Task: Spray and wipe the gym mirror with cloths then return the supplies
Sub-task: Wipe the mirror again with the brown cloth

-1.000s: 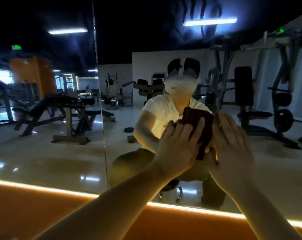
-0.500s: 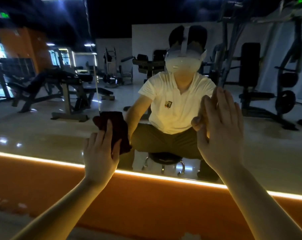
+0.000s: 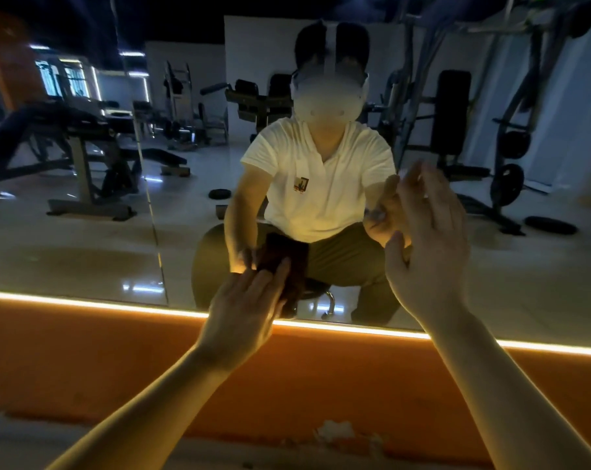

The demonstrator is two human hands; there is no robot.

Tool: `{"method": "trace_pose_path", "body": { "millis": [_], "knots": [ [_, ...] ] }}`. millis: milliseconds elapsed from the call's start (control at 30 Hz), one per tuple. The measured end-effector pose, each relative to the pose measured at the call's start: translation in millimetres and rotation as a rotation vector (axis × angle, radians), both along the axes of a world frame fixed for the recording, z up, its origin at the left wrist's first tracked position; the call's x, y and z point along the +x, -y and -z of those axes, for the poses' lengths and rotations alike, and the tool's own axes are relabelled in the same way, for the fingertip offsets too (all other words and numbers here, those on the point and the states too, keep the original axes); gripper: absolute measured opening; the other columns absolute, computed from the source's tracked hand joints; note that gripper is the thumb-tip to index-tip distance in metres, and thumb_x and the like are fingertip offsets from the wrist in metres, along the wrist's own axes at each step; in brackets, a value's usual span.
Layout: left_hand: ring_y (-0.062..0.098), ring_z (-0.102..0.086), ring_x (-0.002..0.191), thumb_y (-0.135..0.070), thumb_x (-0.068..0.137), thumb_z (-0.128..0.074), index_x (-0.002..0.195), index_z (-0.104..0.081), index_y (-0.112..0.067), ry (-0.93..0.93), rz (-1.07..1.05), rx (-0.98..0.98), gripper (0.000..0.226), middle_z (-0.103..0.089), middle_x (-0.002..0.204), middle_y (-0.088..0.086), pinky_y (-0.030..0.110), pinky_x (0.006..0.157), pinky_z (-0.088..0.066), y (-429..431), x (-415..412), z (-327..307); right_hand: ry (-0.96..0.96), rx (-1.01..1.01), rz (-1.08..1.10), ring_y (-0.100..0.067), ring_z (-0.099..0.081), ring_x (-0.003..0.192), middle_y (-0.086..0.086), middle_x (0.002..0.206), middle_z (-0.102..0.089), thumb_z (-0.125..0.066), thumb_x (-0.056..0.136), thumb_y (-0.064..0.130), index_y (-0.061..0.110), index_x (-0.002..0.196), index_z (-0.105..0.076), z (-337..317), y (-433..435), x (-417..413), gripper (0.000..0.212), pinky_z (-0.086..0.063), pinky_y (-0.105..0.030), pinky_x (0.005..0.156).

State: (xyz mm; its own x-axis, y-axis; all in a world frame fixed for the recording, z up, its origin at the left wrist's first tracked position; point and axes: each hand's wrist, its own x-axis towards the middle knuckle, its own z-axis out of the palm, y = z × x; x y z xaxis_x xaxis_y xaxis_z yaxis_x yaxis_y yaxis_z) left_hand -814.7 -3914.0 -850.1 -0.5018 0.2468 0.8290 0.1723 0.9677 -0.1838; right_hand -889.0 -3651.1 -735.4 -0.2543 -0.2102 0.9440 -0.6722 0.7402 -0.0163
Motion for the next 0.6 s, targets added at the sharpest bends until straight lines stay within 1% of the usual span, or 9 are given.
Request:
{"method": "trace_pose_path", "body": {
  "millis": [133,233,333,400,467,533,600],
  "knots": [
    [0.030,-0.061,0.092,-0.028,0.102,-0.047,0.151,-0.043,0.000,-0.002,-0.171,-0.051,0.057,-0.063,0.111,0.018,0.042,0.080,-0.048,41.6,21.8,-2.1,0.016,-0.113,0.069,-0.035,-0.022,0.156,-0.019,0.168,-0.024,-0.052,0.101,0.016,0.007,0.158,-0.036,-1.3,-13.0,-13.7,0.060,-0.026,-0.056,0.122],
    [0.031,-0.059,0.091,-0.028,0.102,-0.050,0.151,-0.042,0.003,-0.023,-0.209,0.024,0.058,-0.061,0.110,0.021,0.043,0.079,-0.048,28.2,18.3,3.9,0.024,-0.104,0.100,-0.035,-0.017,0.157,-0.019,0.169,-0.019,-0.054,0.102,0.016,0.006,0.159,-0.034,4.2,-9.9,-16.2,0.061,-0.021,-0.056,0.124],
    [0.029,-0.057,0.097,-0.029,0.103,-0.051,0.153,-0.039,0.002,-0.042,-0.125,0.102,0.060,-0.059,0.116,0.019,0.043,0.085,-0.049,-9.7,4.4,12.6,0.035,-0.095,0.101,-0.034,-0.016,0.158,-0.019,0.169,-0.020,-0.053,0.103,0.016,0.007,0.159,-0.035,5.1,-10.0,-14.5,0.060,-0.019,-0.055,0.126],
    [0.029,-0.058,0.102,-0.030,0.103,-0.050,0.155,-0.039,-0.001,-0.047,-0.063,0.139,0.060,-0.060,0.120,0.017,0.043,0.088,-0.050,-38.4,-6.6,15.7,0.041,-0.046,0.086,-0.033,-0.014,0.158,-0.018,0.169,-0.019,-0.050,0.103,0.017,0.009,0.160,-0.034,3.7,-16.9,-14.2,0.060,-0.019,-0.055,0.126],
    [0.027,-0.057,0.104,-0.030,0.103,-0.052,0.155,-0.040,-0.003,-0.045,-0.021,0.158,0.060,-0.060,0.120,0.014,0.042,0.087,-0.050,-70.2,-19.5,19.2,0.060,0.024,0.062,-0.031,-0.011,0.159,-0.015,0.171,-0.015,-0.051,0.102,0.015,0.013,0.161,-0.030,2.4,-27.7,-13.8,0.063,-0.017,-0.052,0.127],
    [0.025,-0.056,0.103,-0.027,0.099,-0.062,0.156,-0.039,-0.006,-0.028,0.046,0.122,0.065,-0.060,0.118,0.011,0.041,0.086,-0.053,-105.1,-34.6,25.8,0.093,0.092,0.041,-0.026,-0.006,0.160,-0.011,0.172,-0.011,-0.055,0.099,0.012,0.016,0.162,-0.028,0.2,-39.9,-13.1,0.068,-0.011,-0.046,0.129],
    [0.023,-0.057,0.101,-0.025,0.091,-0.074,0.155,-0.038,-0.009,0.004,0.094,0.053,0.076,-0.061,0.114,0.008,0.040,0.084,-0.056,-139.9,-49.6,33.4,0.116,0.165,0.034,-0.022,-0.004,0.160,-0.008,0.173,-0.009,-0.056,0.098,0.010,0.017,0.162,-0.031,-3.4,-51.7,-13.1,0.069,-0.011,-0.044,0.129]
  ]
}}
